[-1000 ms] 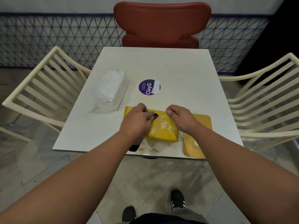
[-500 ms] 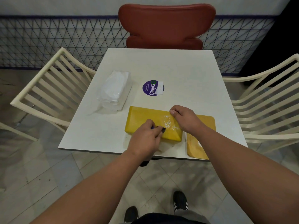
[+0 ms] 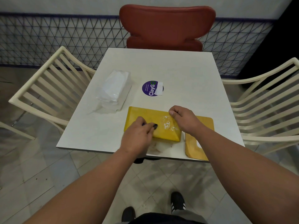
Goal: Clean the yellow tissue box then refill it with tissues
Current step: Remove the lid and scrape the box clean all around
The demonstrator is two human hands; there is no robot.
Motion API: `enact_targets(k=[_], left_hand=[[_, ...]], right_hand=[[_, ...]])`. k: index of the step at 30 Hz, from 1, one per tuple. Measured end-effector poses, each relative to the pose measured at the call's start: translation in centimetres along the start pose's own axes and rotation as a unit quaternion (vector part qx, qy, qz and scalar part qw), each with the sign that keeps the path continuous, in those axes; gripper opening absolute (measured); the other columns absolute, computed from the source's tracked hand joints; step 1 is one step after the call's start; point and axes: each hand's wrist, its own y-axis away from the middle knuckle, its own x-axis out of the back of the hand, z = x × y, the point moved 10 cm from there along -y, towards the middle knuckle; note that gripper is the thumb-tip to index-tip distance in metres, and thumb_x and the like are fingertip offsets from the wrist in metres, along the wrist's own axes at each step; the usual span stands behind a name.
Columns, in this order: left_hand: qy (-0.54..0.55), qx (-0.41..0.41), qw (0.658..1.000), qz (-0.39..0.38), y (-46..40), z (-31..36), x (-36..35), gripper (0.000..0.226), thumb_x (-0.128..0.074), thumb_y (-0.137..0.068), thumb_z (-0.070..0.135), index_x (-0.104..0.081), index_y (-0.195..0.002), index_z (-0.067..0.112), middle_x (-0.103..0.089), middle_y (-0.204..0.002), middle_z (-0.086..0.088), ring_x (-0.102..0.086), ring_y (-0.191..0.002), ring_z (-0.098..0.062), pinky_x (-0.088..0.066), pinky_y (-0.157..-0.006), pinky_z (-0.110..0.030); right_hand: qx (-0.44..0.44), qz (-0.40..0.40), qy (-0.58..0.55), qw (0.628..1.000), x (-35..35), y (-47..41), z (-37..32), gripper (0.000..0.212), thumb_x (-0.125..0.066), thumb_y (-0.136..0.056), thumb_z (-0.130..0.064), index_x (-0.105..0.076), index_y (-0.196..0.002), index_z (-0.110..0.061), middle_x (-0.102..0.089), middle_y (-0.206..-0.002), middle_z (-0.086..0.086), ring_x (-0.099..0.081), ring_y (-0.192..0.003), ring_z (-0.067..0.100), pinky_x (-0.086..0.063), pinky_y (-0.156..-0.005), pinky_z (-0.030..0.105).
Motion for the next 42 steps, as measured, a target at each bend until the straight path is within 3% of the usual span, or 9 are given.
enact_targets(k=[4,9,16,21,27,34,39,42], left_hand=[[-0.017,0.083,0.996,0.027,-0.4,-3.6,1.5,0.026,-0.055,-0.094,0.029,-0.070,-0.114,0.021,-0.051,-0.099,-0.003,-0.055,-0.075,-0.024,-0.046,-0.063,-0.030],[-0.001,-0.015,1.000,-0.027,0.4,1.9,-1.0,0.024,-0.055,-0.094,0.032,-0.071,-0.108,0.020,-0.051,-0.096,-0.003,-0.056,-0.074,-0.022,-0.045,-0.057,-0.029],[-0.008,0.068,0.997,0.021,0.0,-2.9,1.3,0.025,-0.057,-0.093,0.028,-0.070,-0.112,0.018,-0.052,-0.099,-0.003,-0.056,-0.074,-0.024,-0.050,-0.064,-0.034],[-0.010,-0.027,0.999,-0.027,0.5,1.1,-0.6,0.022,-0.057,-0.093,0.031,-0.071,-0.107,0.022,-0.052,-0.095,-0.003,-0.057,-0.073,-0.023,-0.050,-0.057,-0.033],[-0.024,0.121,0.992,0.027,-1.1,-4.9,2.4,0.028,-0.051,-0.096,0.032,-0.069,-0.114,0.021,-0.049,-0.102,-0.001,-0.055,-0.077,-0.022,-0.044,-0.067,-0.030],[0.005,-0.009,0.999,-0.050,0.8,1.7,-1.1,0.025,-0.051,-0.095,0.036,-0.068,-0.113,0.026,-0.049,-0.100,0.001,-0.054,-0.078,-0.018,-0.049,-0.064,-0.033],[-0.005,0.111,0.994,-0.005,-0.7,-4.2,1.8,0.028,-0.051,-0.096,0.033,-0.068,-0.116,0.023,-0.048,-0.104,0.001,-0.056,-0.083,-0.021,-0.044,-0.072,-0.028],[0.006,0.127,0.992,-0.002,-1.5,-4.9,2.4,0.028,-0.051,-0.096,0.033,-0.068,-0.114,0.021,-0.047,-0.102,0.002,-0.055,-0.082,-0.020,-0.044,-0.072,-0.029]], right_hand=[[-0.003,0.002,0.005,1.000,-0.1,0.1,0.2,0.020,-0.045,-0.100,-0.024,-0.062,-0.097,-0.016,-0.059,-0.085,-0.004,-0.051,-0.081,0.015,-0.039,-0.071,0.029],[0.003,0.006,0.009,1.000,0.0,0.2,0.0,0.019,-0.045,-0.100,-0.024,-0.062,-0.097,-0.016,-0.062,-0.088,0.000,-0.053,-0.083,0.018,-0.041,-0.073,0.030],[0.001,0.008,0.004,1.000,0.0,0.3,0.1,0.019,-0.045,-0.100,-0.024,-0.062,-0.097,-0.016,-0.061,-0.087,-0.001,-0.052,-0.081,0.016,-0.040,-0.069,0.026],[0.008,0.009,0.017,1.000,0.2,0.4,-0.2,0.019,-0.045,-0.100,-0.025,-0.062,-0.097,-0.018,-0.059,-0.084,-0.006,-0.051,-0.080,0.014,-0.040,-0.068,0.025],[0.005,0.009,0.017,1.000,0.2,0.6,-0.2,0.021,-0.044,-0.101,-0.024,-0.063,-0.100,-0.014,-0.060,-0.087,-0.002,-0.051,-0.081,0.015,-0.040,-0.072,0.029],[0.008,0.010,0.015,1.000,0.2,0.5,-0.2,0.021,-0.045,-0.101,-0.024,-0.063,-0.099,-0.013,-0.061,-0.087,0.000,-0.051,-0.080,0.016,-0.039,-0.070,0.028],[0.004,0.008,0.005,1.000,0.2,0.3,0.0,0.021,-0.044,-0.101,-0.024,-0.063,-0.099,-0.015,-0.059,-0.084,-0.003,-0.049,-0.077,0.013,-0.039,-0.068,0.023],[0.001,0.004,0.004,1.000,0.2,0.3,0.0,0.020,-0.045,-0.101,-0.024,-0.063,-0.099,-0.015,-0.058,-0.083,-0.004,-0.048,-0.074,0.010,-0.039,-0.067,0.023]])
